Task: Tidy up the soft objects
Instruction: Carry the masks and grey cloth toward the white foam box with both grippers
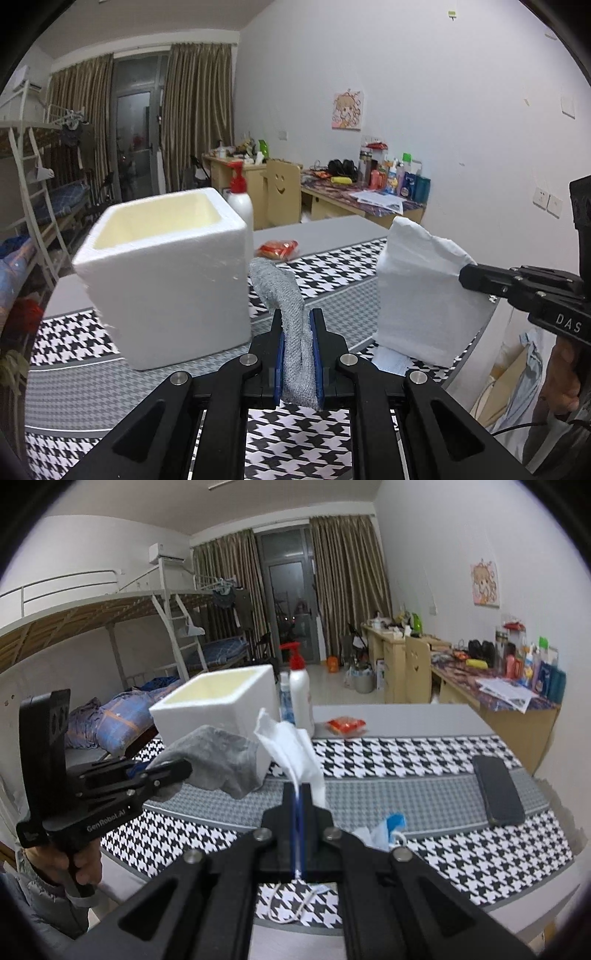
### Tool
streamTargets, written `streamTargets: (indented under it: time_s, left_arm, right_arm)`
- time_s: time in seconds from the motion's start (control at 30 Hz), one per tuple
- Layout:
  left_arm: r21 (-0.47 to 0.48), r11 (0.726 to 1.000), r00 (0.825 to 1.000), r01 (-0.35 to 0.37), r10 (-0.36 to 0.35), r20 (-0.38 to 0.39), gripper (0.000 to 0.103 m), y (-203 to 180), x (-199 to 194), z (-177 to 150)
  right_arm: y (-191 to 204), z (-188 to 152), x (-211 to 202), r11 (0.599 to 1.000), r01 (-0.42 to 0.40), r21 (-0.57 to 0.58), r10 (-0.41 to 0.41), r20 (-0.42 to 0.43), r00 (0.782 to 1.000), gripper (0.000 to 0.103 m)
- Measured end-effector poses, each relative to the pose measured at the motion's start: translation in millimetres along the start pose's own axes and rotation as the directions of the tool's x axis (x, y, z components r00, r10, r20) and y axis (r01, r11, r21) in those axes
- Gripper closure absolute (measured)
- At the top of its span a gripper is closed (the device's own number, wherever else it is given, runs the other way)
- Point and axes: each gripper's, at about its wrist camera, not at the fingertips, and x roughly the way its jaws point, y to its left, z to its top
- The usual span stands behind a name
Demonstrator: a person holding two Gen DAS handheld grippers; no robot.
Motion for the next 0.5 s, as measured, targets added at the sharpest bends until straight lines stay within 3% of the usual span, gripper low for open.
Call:
streamTargets:
  time_s: [0.5]
  left_arm:
    - [-0.042, 0.998, 0.997, -0.052, 0.054, 0.046, 0.09, 29, -32, -5]
  right_arm:
    - [37, 31, -15, 0.996, 0.001, -0.088, 0.006, 0.075, 0.997, 0.101]
